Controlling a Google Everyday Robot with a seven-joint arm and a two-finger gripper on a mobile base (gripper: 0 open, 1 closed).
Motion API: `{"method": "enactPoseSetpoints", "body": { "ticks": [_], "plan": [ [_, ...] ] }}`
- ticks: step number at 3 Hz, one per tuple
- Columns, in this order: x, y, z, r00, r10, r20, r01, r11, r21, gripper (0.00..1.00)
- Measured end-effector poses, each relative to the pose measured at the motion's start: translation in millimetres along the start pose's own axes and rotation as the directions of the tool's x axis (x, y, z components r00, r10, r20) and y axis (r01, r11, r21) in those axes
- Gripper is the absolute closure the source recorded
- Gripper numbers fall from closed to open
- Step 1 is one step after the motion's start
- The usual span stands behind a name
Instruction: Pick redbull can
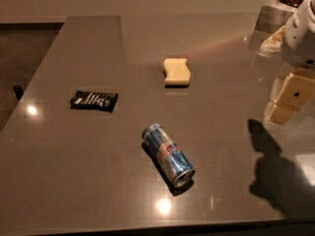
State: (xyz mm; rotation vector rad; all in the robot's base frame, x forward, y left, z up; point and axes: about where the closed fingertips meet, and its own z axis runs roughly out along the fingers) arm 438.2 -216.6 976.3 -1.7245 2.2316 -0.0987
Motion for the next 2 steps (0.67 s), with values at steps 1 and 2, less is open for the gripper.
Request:
{"method": "enactPoseSetpoints", "body": {
  "ticks": [1,2],
  "plan": [
    [0.0,0.0,0.0,1.000,0.000,0.000,0.000,1.0000,0.000,0.00],
    [-7.1,1.7,2.5,0.999,0.038,-0.002,-0.038,0.9991,-0.018,0.00]
  ]
}}
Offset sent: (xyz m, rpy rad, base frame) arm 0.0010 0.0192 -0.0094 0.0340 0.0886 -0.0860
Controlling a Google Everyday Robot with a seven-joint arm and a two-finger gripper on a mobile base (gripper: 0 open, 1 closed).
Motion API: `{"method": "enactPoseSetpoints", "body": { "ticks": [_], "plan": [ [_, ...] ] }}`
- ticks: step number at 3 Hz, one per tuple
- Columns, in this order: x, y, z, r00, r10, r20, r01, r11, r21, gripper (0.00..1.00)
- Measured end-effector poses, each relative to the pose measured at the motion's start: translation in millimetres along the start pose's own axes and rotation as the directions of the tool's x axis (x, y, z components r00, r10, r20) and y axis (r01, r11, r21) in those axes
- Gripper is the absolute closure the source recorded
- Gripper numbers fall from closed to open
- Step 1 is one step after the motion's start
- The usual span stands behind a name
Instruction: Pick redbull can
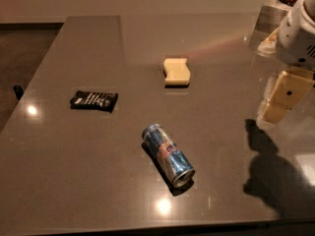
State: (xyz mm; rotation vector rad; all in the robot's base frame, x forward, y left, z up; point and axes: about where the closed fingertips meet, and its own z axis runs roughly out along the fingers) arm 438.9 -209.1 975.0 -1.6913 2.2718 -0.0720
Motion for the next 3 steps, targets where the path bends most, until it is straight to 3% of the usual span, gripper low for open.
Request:
{"method": "enactPoseSetpoints", "body": {
  "ticks": [1,2,3],
  "plan": [
    [-38.3,19.4,18.8,0.999,0.042,-0.017,-0.044,0.9963,-0.074,0.00],
    [-60.6,32.7,35.4,0.993,0.111,-0.037,-0.115,0.9850,-0.129,0.00],
    [-81.4,52.5,48.1,0.976,0.216,-0.032,-0.218,0.9650,-0.146,0.00]
  ]
}}
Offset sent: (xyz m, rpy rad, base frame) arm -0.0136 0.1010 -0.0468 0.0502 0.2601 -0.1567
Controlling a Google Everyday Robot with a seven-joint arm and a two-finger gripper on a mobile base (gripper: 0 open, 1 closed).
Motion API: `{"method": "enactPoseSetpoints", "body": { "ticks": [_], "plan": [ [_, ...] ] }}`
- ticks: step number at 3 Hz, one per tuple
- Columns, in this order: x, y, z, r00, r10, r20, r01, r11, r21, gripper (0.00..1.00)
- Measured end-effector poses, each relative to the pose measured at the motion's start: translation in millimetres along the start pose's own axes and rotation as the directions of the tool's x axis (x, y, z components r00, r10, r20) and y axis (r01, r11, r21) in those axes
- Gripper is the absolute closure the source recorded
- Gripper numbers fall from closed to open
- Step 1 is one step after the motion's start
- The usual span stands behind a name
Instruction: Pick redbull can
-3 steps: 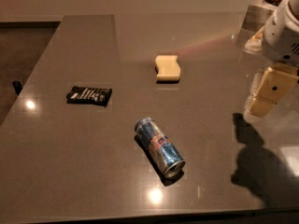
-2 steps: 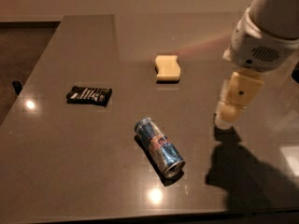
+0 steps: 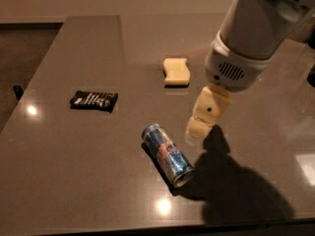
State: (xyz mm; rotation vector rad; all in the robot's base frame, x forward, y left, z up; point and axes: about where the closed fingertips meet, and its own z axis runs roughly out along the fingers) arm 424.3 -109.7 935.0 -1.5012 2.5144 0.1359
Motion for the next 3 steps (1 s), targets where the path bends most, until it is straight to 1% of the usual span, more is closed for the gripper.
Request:
{"method": "enactPoseSetpoints", "body": {
  "ticks": [1,2,3],
  "plan": [
    [-15.7,20.7,17.8,0.994,0.110,0.016,-0.111,0.9938,0.008,0.00],
    [-26.0,38.2,39.6,0.983,0.184,0.020,-0.184,0.9829,0.000,0.00],
    [-38.2,53.1,67.1,0.976,0.214,0.030,-0.212,0.9764,-0.041,0.00]
  ]
}}
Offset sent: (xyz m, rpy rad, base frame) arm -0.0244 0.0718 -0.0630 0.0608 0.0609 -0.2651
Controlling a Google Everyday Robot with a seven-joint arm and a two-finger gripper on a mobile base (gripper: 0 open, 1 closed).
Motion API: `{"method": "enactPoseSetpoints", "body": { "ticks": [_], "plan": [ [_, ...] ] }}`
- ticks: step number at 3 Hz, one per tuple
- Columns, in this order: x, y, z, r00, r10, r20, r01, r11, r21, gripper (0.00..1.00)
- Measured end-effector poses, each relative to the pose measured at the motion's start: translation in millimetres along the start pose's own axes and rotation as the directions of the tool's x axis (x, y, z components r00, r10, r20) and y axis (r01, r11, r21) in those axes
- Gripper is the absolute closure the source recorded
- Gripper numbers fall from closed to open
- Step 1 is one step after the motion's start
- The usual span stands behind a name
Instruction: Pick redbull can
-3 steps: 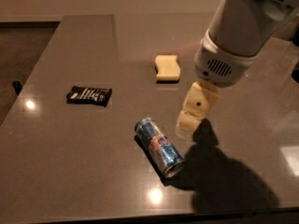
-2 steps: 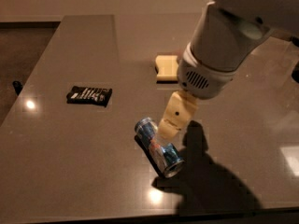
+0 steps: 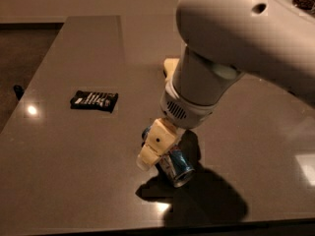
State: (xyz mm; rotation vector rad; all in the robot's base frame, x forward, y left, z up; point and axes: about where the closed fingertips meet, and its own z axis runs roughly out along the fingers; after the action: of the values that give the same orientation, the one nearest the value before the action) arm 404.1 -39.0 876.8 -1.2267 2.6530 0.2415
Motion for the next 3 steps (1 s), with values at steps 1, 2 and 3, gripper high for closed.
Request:
{"method": "enactPoseSetpoints", "body": {
  "ticks": [1,2,3],
  "plan": [
    [-1.1,5.2,15.7,1.000,0.017,0.000,-0.017,0.9996,-0.022,0.00],
    [2.1,7.9,30.2,0.999,0.034,-0.022,-0.034,0.9987,-0.038,0.00],
    [2.7,8.8,34.6,0.999,0.036,-0.031,-0.037,0.9983,-0.045,0.15]
  ]
}}
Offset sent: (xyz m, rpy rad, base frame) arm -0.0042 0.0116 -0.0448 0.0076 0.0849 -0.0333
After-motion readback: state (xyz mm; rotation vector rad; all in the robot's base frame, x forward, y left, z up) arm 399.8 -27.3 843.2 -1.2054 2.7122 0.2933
